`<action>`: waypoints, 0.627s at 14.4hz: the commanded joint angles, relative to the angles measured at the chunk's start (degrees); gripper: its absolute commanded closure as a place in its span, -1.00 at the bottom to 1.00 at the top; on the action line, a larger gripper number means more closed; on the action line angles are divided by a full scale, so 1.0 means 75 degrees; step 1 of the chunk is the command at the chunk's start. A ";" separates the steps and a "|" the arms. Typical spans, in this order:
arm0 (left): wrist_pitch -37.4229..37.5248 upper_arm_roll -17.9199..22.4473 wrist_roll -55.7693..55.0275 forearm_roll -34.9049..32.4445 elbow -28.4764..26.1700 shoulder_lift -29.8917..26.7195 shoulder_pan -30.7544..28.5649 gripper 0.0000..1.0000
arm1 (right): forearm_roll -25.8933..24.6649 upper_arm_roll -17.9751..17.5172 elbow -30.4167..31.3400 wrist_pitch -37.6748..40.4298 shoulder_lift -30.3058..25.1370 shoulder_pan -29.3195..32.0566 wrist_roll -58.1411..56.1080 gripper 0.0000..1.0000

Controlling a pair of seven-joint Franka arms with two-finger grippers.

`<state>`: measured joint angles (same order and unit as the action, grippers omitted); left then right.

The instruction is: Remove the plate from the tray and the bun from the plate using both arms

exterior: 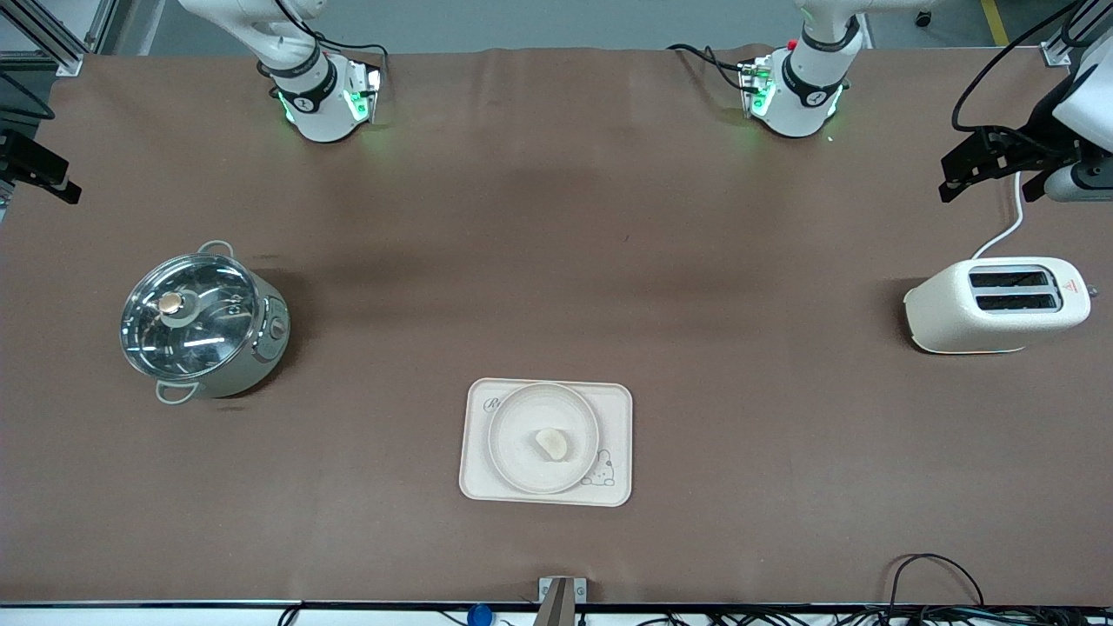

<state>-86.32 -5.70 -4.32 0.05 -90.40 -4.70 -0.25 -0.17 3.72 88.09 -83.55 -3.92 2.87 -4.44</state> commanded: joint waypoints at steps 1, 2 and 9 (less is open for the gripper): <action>0.0060 -0.0037 0.0107 0.0076 0.0159 0.0041 -0.0002 -1.00 | -0.0106 -0.0016 0.0055 0.0042 -0.0099 0.0027 0.0077 -1.00; 0.0060 -0.0037 0.0119 0.0053 0.0159 0.0052 -0.0013 -1.00 | -0.0106 -0.0027 0.0055 0.0042 -0.0099 0.0027 0.0077 -1.00; 0.0049 -0.0002 0.0154 0.0029 0.0136 0.0064 -0.0037 -1.00 | 0.0934 -0.0039 0.0079 -0.0261 0.0368 -0.0112 0.0531 -1.00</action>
<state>-86.32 -5.69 -4.32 0.05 -90.35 -4.68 -0.35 3.55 3.64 88.37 -83.92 -3.32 2.80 -3.49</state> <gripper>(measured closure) 0.000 0.000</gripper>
